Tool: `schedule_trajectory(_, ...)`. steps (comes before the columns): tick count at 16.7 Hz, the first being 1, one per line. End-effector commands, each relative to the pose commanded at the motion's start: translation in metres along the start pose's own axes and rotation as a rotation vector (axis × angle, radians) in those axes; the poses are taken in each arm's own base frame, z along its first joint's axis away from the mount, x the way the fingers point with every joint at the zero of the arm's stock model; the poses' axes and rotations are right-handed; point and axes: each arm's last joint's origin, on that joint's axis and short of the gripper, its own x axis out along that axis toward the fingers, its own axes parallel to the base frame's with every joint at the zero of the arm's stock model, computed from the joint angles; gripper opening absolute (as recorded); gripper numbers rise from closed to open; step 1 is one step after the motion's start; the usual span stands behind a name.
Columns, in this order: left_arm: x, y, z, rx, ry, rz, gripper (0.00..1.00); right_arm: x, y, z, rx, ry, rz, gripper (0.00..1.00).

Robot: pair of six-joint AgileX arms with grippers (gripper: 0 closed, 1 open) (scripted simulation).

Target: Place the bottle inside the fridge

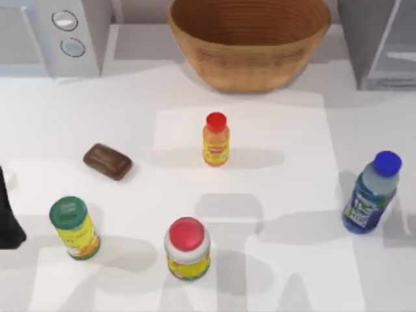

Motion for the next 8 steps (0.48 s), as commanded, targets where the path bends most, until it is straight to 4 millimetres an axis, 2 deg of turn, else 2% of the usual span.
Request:
schedule_trajectory(4, 0.0, 0.0, 0.0, 0.0, 0.0, 0.0, 1.0, 0.001, 0.0, 0.005, -0.027, 0.004, 0.029, 1.0)
schedule_trajectory(8, 0.0, 0.0, 0.0, 0.0, 0.0, 0.0, 1.0, 0.011, 0.004, 0.028, -0.153, 0.038, 0.19, 1.0)
